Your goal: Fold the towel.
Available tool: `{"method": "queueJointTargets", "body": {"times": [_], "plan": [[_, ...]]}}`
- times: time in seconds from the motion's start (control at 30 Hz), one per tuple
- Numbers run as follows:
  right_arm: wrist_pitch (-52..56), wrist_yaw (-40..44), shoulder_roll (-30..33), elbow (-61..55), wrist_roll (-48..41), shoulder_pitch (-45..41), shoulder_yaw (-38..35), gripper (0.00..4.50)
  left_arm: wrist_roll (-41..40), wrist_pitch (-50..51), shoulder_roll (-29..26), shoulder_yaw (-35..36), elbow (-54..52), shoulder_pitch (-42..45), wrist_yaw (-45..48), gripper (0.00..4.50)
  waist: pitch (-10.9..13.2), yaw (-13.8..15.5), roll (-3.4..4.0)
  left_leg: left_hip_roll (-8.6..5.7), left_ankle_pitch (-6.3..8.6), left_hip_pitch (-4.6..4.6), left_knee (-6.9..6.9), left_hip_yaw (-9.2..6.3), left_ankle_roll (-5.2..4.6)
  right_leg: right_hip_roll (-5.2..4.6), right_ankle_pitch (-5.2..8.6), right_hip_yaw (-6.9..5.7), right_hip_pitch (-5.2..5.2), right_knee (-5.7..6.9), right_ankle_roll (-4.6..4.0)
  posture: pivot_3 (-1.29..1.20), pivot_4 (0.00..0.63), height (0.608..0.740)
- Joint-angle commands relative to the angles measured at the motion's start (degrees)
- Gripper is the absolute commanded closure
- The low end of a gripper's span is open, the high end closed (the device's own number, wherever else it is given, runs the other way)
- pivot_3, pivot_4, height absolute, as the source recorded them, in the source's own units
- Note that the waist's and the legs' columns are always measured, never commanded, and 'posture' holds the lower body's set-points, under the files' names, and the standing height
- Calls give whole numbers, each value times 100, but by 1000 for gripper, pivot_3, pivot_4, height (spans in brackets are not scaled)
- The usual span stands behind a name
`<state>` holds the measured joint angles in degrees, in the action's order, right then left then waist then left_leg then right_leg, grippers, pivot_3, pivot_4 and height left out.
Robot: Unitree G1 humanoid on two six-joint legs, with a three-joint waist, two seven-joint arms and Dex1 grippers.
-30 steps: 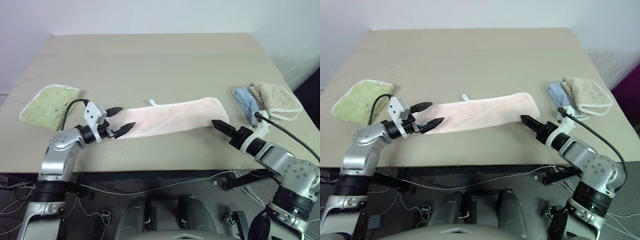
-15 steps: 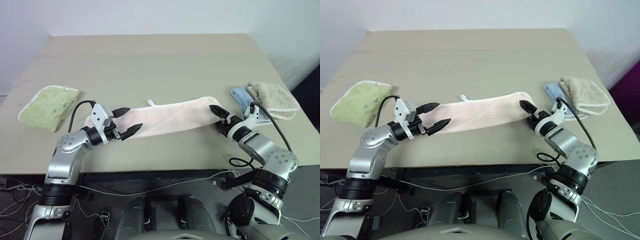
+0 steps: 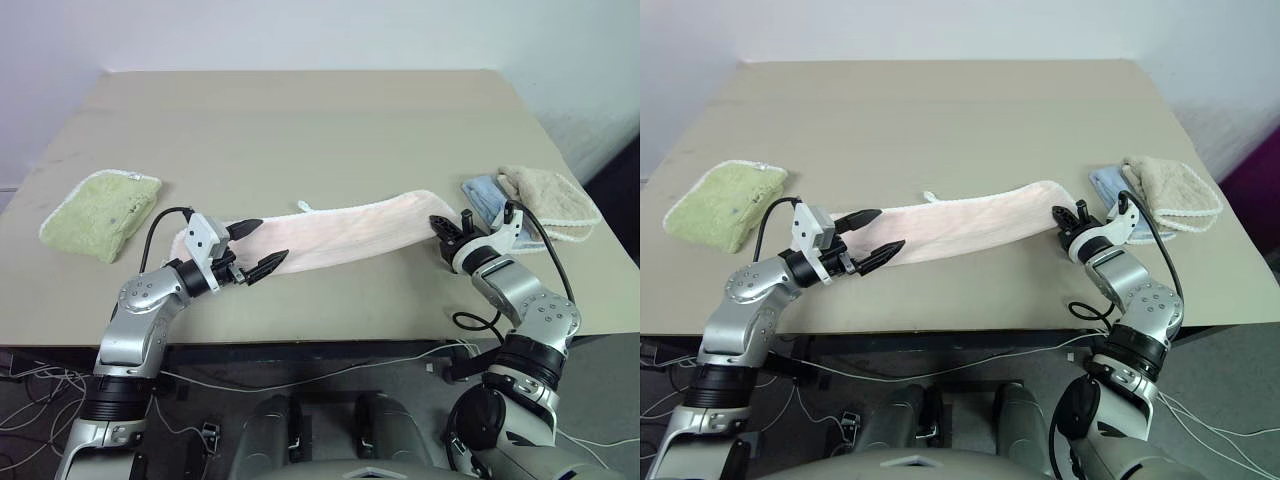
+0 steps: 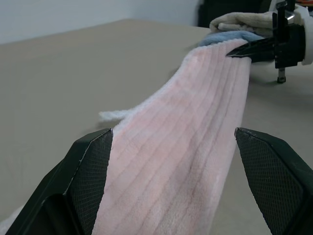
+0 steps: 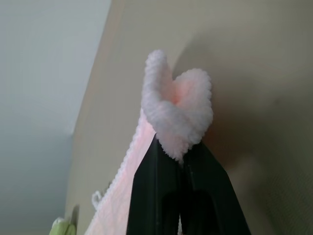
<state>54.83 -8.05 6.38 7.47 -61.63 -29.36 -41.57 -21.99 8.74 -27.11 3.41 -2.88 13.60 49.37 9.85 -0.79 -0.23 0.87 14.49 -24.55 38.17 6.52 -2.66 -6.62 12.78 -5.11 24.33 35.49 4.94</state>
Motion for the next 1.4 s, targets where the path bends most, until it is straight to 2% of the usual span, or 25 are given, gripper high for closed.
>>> {"method": "queueJointTargets", "body": {"times": [0.03, 0.2, 0.37, 0.57, 0.73, 0.83, 0.93, 1.33, 1.37, 1.4], "plan": [[-266, -52, 283, -13, 13, 59, -59, 4433, -84, -15, 11, 25, -181, 60, -2, 304, 0, 6, 2, 0, 0, 0, 0, 0, 0, -1, 0, 0, 0, 0, 0, 0, 150, 740], [-425, 48, 845, 20, 17, -30, -91, 4433, -76, -30, 34, 29, -166, 64, 3, 304, 6, 21, 11, -6, 3, -7, 0, 0, -6, -8, 0, 0, 4, -3, 0, 0, 150, 740], [-392, 428, 1386, -336, 199, -91, 407, 4433, -64, -46, 57, 22, -180, 29, -15, 304, 8, -11, 15, -2, 3, -10, -4, 2, -6, -5, 1, 0, 12, -4, 1, 0, 150, 740], [-502, 1701, 2249, -1498, 1351, 24, 2406, 4433, -28, -55, 138, -49, -191, 47, -63, 304, 18, -16, 31, 1, 3, -13, -6, 6, -7, -3, 2, 5, 19, -4, 2, 0, 150, 740], [-1041, 2778, 2948, -2242, 2767, 275, 4377, 4433, -27, -58, 168, -76, -196, 81, -95, 304, 17, 18, 25, -2, 4, -17, -4, 3, -8, -6, 2, 0, 18, -12, 2, 0, 150, 740], [-1275, 3002, 2840, -2257, 3329, 329, 5083, 4433, -23, -74, 197, -92, -215, 66, -127, 304, 18, 18, 24, -3, 5, -21, -3, 2, -9, -7, 1, -1, 18, -17, 2, 0, 150, 740], [-1453, 3060, 2600, -2086, 3742, 337, 5434, 4433, -35, -68, 233, -100, -276, 20, -161, 304, 18, 13, 23, -3, 4, -22, -3, 2, -8, -8, 1, -2, 20, -16, 2, 0, 150, 740], [-1498, 3412, 2083, -1899, 4298, 423, 5506, 4433, -90, 14, 253, -126, -490, -180, -259, 304, 18, 16, 23, -1, 5, -24, -2, -1, -7, -9, 1, -5, 21, -17, 2, 0, 150, 740], [-1492, 3430, 2049, -1901, 4301, 437, 5474, 4008, -93, 22, 253, -129, -504, -189, -263, 304, 18, 16, 23, -2, 5, -24, -2, -1, -7, -9, 1, -5, 21, -17, 2, 0, 150, 740], [-1470, 3463, 2009, -1934, 4250, 457, 5411, 3812, -98, 35, 252, -132, -526, -203, -266, 304, 18, 13, 23, -2, 5, -24, -3, 0, -7, -10, 1, -5, 21, -18, 2, 0, 150, 740]]}}
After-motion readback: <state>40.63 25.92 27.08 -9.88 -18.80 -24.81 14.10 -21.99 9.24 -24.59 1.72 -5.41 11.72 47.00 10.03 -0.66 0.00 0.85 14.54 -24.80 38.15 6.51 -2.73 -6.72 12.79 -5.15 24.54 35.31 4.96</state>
